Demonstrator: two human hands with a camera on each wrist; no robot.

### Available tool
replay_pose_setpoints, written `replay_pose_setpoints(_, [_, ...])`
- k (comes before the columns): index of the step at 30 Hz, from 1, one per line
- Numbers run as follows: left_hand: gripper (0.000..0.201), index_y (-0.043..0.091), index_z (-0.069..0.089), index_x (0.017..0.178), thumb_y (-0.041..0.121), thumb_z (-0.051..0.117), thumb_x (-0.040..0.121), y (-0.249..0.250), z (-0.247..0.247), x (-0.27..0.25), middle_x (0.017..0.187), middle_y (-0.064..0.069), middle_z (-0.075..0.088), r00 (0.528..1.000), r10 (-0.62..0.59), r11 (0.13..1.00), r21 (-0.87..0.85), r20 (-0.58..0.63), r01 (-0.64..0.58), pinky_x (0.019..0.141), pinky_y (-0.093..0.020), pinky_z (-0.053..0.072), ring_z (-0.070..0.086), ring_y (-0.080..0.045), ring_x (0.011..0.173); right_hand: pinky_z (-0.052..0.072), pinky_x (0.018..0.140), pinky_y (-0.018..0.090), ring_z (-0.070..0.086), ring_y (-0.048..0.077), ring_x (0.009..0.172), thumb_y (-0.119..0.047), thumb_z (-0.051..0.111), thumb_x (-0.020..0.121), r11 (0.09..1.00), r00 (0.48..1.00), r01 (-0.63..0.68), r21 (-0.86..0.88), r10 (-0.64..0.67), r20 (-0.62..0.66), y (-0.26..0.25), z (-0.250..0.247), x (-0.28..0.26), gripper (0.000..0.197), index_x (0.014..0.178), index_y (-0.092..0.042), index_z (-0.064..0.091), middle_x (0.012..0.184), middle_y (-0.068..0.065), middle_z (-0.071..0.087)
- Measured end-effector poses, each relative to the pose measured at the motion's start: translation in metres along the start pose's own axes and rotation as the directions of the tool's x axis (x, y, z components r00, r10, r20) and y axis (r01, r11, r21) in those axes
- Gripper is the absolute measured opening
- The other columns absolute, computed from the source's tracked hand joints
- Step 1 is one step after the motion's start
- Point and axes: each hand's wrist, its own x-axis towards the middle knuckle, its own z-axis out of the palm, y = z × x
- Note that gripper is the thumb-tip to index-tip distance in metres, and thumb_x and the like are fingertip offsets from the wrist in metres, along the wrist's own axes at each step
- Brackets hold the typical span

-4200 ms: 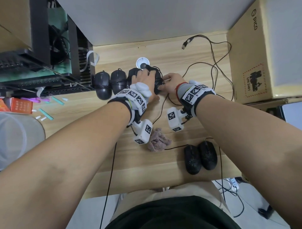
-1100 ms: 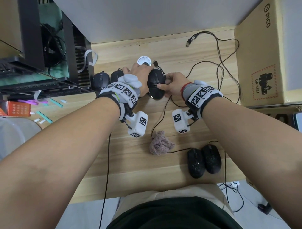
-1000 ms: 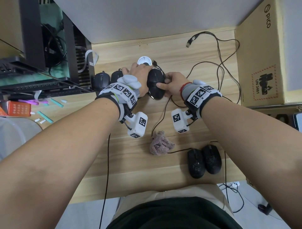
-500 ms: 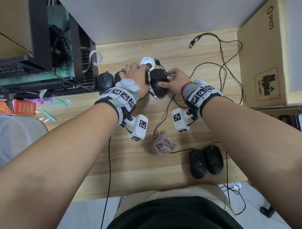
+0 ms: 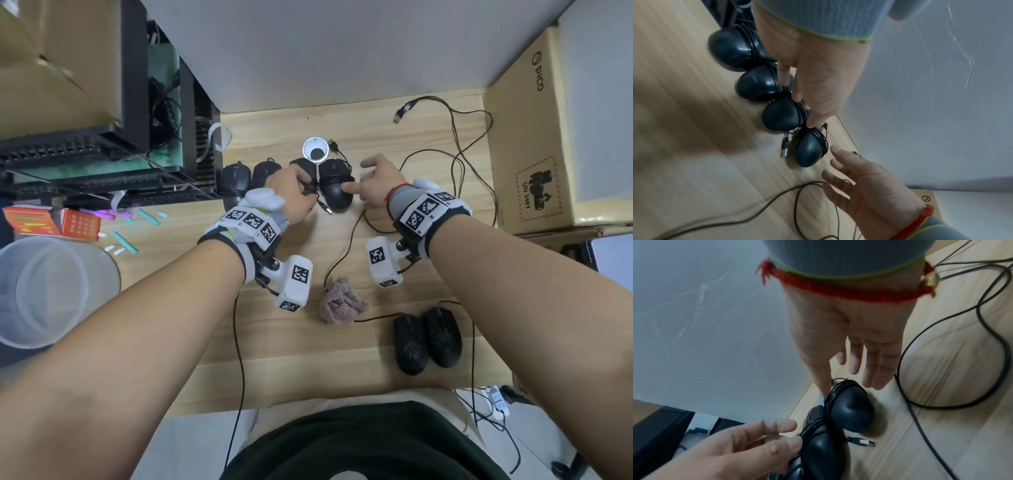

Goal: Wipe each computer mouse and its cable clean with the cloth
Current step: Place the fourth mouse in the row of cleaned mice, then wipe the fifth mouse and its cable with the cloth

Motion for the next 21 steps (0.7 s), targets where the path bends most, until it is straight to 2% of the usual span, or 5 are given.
replay_pose_setpoints(2, [0.019,0.021,0.068,0.101,0.017,0.076,0.084,-0.001,-0.001,-0.014,0.082,0.008,0.065,0.998,-0.046,0.997,-0.054,0.044,0.048,0.081,-0.023,0.047,0.063,-0.015,0.085,0.053,0.06,0.029,0.069,0.021,0.079,-0.034,0.082,0.075,0.999,1.0,0.004,-0.053,-0.003,0.026,-0.002,0.001,-0.018,0.044,0.108,-0.021,0.056,0.097,0.005,0.067])
replay_pose_setpoints(5, [0.015,0.026,0.066,0.092,0.021,0.077,0.083,-0.006,0.0,-0.036,0.077,0.012,0.062,0.994,-0.06,0.996,-0.065,0.09,0.066,0.076,-0.023,0.045,0.065,-0.015,0.084,0.061,0.072,0.039,0.072,0.026,0.081,-0.034,0.081,0.077,0.985,0.993,-0.011,-0.174,0.03,0.111,0.0,0.007,-0.047,0.025,0.089,-0.017,0.066,0.092,0.008,0.073])
replay_pose_setpoints(10, [0.012,0.023,0.068,0.093,0.022,0.075,0.084,-0.032,0.015,-0.078,0.076,0.008,0.062,0.982,-0.101,0.989,-0.093,0.16,0.117,0.078,-0.029,0.051,0.062,-0.017,0.081,0.059,0.084,0.042,0.07,0.027,0.089,-0.056,0.078,0.072,0.841,0.942,0.029,-0.541,0.157,0.295,0.028,0.037,-0.102,0.056,0.106,-0.015,0.063,0.095,0.006,0.072])
replay_pose_setpoints(15, [0.009,0.023,0.07,0.093,0.021,0.073,0.084,-0.05,0.04,-0.117,0.073,0.014,0.059,0.963,-0.151,0.981,-0.089,0.225,0.175,0.081,-0.026,0.05,0.059,-0.014,0.078,0.055,0.084,0.036,0.064,0.019,0.084,-0.056,0.07,0.047,0.641,0.929,0.086,-0.762,0.224,0.294,0.071,0.073,-0.131,0.056,0.094,-0.028,0.058,0.095,-0.005,0.068])
replay_pose_setpoints(21, [0.007,0.026,0.069,0.086,0.02,0.073,0.085,-0.054,0.06,-0.149,0.075,0.012,0.063,0.96,-0.163,0.974,-0.121,0.229,0.194,0.06,-0.019,0.043,0.056,-0.008,0.069,0.039,0.056,0.025,0.056,0.025,0.076,-0.031,0.068,0.076,0.828,0.983,0.067,-0.556,0.039,0.177,0.088,0.062,-0.139,0.018,0.084,-0.017,0.059,0.077,0.001,0.059])
